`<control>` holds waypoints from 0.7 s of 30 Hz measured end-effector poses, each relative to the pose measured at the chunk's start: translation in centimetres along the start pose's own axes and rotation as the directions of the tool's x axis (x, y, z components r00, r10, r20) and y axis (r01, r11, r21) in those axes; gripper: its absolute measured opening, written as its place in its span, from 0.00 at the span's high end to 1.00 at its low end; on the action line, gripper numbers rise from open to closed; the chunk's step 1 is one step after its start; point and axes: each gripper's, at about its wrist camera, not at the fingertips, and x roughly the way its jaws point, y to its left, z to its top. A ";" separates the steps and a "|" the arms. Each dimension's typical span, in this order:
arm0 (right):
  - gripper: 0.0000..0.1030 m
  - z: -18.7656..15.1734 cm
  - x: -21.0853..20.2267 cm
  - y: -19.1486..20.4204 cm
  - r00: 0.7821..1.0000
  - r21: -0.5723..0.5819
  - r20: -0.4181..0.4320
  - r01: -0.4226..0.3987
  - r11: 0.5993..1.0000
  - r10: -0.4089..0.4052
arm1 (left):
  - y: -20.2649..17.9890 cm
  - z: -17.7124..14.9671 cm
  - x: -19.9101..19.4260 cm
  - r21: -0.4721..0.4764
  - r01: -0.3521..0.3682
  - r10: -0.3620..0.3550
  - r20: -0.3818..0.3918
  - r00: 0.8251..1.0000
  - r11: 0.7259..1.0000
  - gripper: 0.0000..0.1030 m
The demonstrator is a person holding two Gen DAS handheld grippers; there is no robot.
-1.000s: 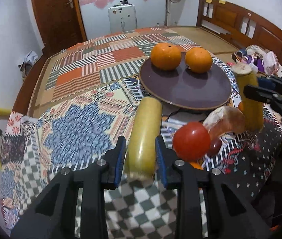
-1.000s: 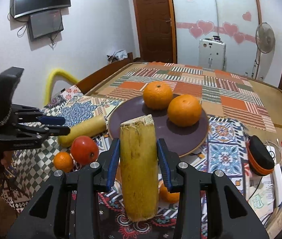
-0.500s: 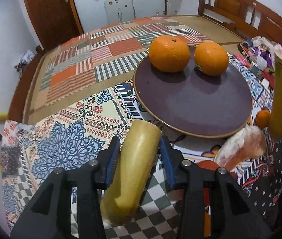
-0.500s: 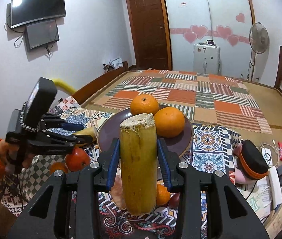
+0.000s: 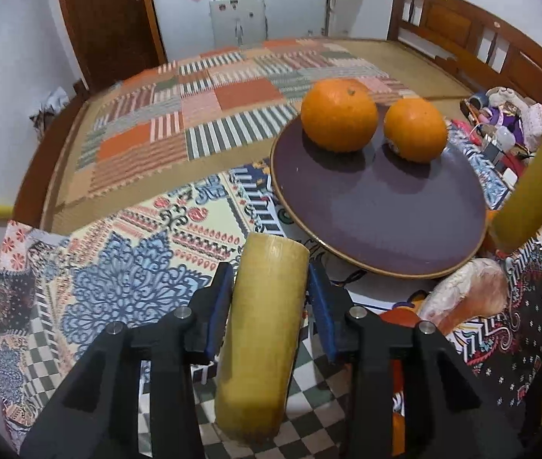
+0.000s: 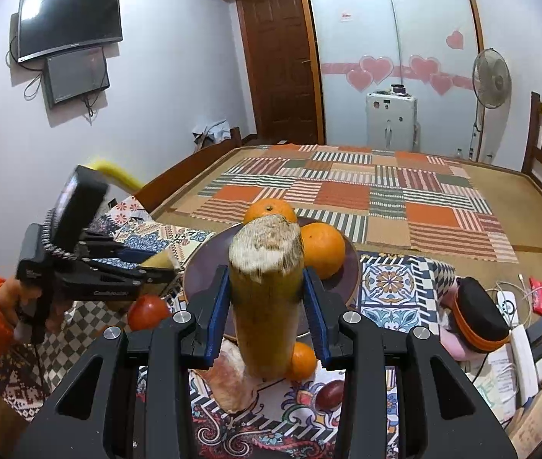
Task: Organize fruits
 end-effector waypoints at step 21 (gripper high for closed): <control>0.67 1.8 0.9 -1.2 0.996 0.004 0.026 0.080 0.997 -0.080 | -0.5 1.0 -9.3 -0.083 0.043 -0.018 0.284 0.959 0.996 0.64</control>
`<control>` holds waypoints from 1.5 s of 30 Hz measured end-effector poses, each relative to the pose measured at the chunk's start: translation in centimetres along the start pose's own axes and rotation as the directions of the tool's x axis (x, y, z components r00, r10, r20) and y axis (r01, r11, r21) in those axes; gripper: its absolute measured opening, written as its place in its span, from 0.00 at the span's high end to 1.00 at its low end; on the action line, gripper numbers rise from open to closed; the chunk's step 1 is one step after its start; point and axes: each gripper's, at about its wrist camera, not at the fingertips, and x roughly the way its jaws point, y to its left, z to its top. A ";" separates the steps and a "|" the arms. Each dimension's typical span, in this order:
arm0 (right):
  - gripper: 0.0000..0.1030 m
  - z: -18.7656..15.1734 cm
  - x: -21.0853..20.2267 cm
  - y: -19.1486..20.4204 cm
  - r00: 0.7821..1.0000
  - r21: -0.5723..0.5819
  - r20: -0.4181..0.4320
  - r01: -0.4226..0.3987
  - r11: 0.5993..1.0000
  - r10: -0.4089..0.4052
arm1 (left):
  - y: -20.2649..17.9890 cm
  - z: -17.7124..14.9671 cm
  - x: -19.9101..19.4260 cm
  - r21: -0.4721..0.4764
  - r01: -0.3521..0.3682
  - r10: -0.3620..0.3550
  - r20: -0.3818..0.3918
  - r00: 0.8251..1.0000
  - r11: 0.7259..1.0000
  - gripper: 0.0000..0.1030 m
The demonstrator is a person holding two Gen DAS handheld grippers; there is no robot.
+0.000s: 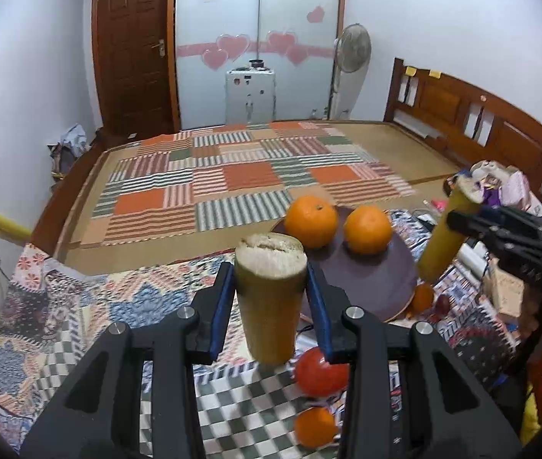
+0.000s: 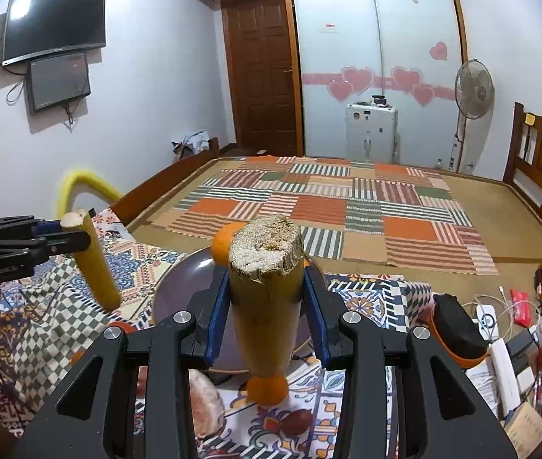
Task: Organize fruits
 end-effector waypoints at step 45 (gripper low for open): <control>0.59 0.7 6.9 3.9 0.980 -0.151 -0.184 -0.111 0.982 0.082 | -2.2 1.9 6.2 -0.052 0.097 -0.097 0.008 0.995 0.994 0.63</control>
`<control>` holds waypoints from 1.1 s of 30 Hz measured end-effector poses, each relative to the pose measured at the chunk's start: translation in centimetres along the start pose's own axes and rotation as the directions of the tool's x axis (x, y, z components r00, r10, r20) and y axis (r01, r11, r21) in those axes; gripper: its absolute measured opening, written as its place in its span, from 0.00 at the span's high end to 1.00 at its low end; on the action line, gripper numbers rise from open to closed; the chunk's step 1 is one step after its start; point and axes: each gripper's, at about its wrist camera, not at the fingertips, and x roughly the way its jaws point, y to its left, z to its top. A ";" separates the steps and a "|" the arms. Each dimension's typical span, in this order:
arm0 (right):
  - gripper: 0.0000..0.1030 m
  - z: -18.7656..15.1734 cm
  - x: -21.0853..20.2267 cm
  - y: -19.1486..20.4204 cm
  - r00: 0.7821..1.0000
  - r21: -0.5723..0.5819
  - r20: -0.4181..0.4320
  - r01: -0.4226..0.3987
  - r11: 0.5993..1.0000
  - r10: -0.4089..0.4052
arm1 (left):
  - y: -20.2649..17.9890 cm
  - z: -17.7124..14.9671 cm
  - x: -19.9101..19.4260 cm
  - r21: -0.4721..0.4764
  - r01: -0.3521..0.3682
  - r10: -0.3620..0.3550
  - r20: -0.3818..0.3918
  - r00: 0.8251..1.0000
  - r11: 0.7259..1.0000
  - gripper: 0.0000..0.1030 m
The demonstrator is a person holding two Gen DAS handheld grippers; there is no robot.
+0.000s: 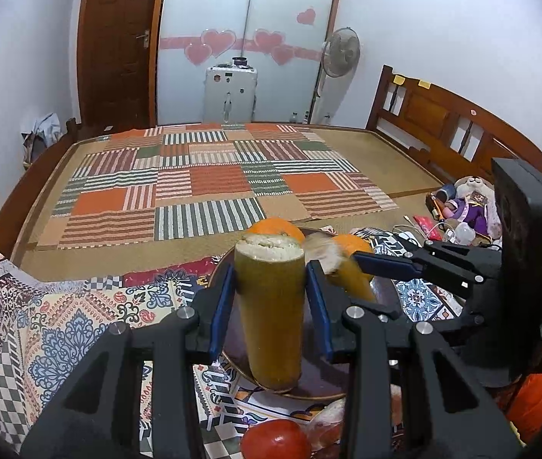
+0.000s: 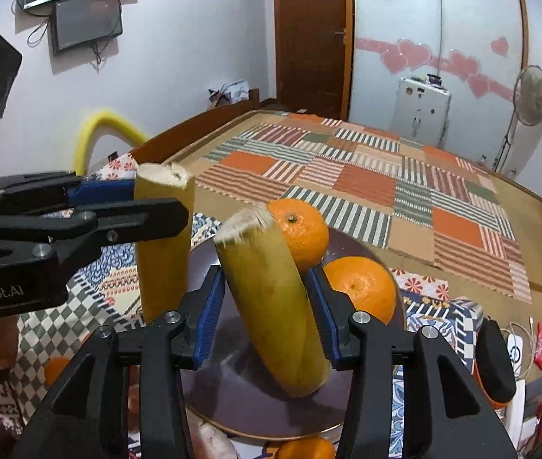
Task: Organize fruits
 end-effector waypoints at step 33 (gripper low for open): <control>0.59 -2.4 -3.5 -3.1 0.995 0.073 0.052 0.078 0.994 -0.082 | -2.6 -0.6 3.3 0.074 -0.038 0.044 -0.094 0.995 0.997 0.63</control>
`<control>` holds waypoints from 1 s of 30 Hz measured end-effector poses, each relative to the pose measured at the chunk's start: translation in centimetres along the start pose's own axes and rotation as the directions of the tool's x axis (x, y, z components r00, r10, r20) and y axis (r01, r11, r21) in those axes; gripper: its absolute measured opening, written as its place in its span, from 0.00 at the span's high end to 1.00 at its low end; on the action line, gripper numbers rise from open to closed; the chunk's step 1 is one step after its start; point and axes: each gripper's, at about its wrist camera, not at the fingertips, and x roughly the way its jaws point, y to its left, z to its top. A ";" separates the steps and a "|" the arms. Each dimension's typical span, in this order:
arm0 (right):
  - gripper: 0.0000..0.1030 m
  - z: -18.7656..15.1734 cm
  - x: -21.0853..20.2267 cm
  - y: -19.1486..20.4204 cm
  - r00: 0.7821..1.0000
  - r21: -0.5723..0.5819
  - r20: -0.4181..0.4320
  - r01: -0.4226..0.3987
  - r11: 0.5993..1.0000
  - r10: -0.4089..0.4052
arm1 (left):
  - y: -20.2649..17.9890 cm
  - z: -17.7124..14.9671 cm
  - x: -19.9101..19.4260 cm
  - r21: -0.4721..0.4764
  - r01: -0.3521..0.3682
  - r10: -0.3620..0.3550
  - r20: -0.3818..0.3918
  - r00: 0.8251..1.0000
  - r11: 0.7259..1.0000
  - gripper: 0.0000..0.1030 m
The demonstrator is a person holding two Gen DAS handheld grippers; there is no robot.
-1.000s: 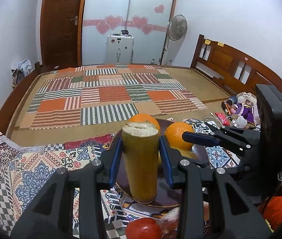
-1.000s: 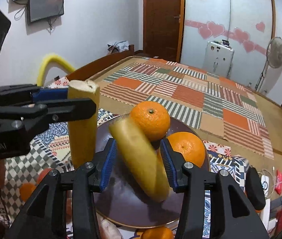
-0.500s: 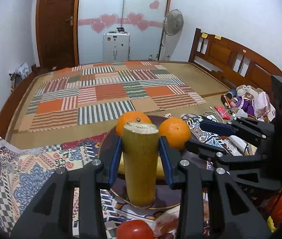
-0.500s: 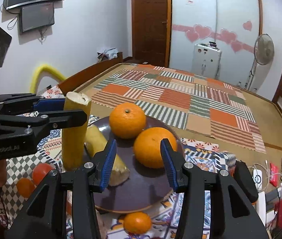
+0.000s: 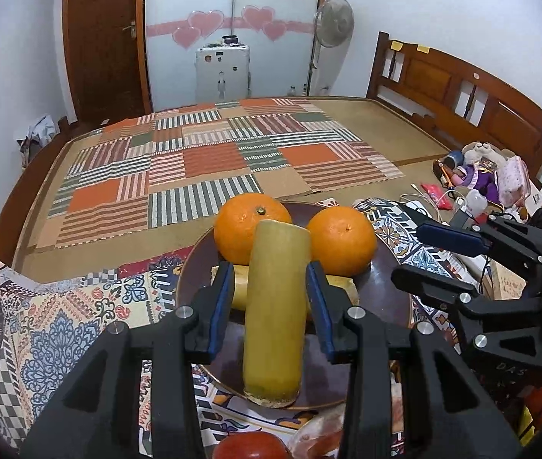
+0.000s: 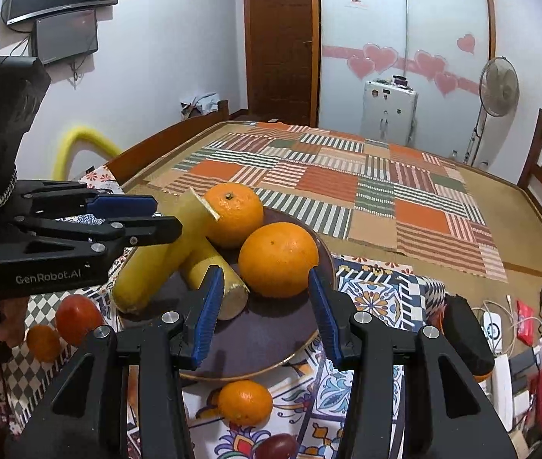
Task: Organize fruits
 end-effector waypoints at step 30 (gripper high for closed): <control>0.56 -4.8 -4.8 4.3 0.999 -0.006 -0.025 -0.047 0.999 0.047 | 0.3 -9.1 -10.0 0.010 -0.054 0.054 -0.006 0.999 0.999 0.50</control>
